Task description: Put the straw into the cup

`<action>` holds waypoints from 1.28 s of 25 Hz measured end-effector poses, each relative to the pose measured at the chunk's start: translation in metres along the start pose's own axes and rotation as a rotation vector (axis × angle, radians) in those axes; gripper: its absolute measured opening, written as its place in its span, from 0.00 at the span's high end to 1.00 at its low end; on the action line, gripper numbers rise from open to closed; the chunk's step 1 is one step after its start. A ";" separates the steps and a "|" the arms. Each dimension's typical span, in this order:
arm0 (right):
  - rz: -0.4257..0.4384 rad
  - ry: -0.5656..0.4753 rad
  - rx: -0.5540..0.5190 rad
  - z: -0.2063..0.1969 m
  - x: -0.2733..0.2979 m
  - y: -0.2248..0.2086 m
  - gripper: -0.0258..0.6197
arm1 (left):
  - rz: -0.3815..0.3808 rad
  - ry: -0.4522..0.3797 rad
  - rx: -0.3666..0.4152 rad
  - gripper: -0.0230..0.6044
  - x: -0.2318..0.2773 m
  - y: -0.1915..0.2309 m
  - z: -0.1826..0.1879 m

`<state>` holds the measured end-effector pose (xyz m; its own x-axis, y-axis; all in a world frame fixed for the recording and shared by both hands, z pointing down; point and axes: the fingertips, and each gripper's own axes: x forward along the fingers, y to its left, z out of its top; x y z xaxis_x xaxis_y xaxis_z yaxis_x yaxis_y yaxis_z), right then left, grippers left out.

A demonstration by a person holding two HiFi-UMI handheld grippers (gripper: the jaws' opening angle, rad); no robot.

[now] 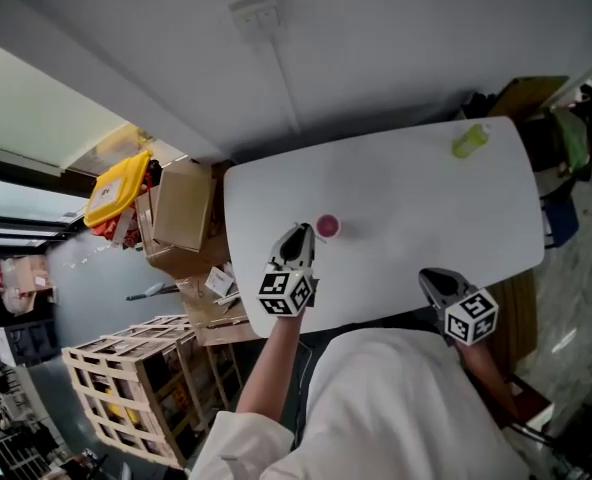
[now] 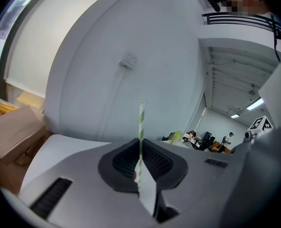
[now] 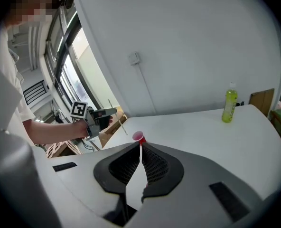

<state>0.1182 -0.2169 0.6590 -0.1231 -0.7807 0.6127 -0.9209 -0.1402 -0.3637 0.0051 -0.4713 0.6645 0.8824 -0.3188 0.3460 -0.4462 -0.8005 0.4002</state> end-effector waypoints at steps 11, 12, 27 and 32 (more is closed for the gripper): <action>-0.059 0.034 0.034 -0.021 -0.009 -0.001 0.90 | 0.027 0.039 -0.035 0.93 0.047 0.030 -0.035; -0.062 0.036 0.038 -0.022 -0.009 -0.002 0.90 | 0.031 0.049 -0.027 0.93 0.051 0.032 -0.039; -0.037 0.079 0.022 -0.020 0.016 0.001 0.90 | 0.052 0.162 -0.042 0.93 0.074 0.044 -0.085; -0.038 0.087 0.031 -0.027 0.016 0.003 0.90 | 0.047 0.198 -0.071 0.92 0.074 0.048 -0.099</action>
<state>0.1041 -0.2134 0.6864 -0.1218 -0.7186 0.6847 -0.9139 -0.1880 -0.3598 0.0344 -0.4829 0.7935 0.8167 -0.2434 0.5232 -0.5019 -0.7469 0.4360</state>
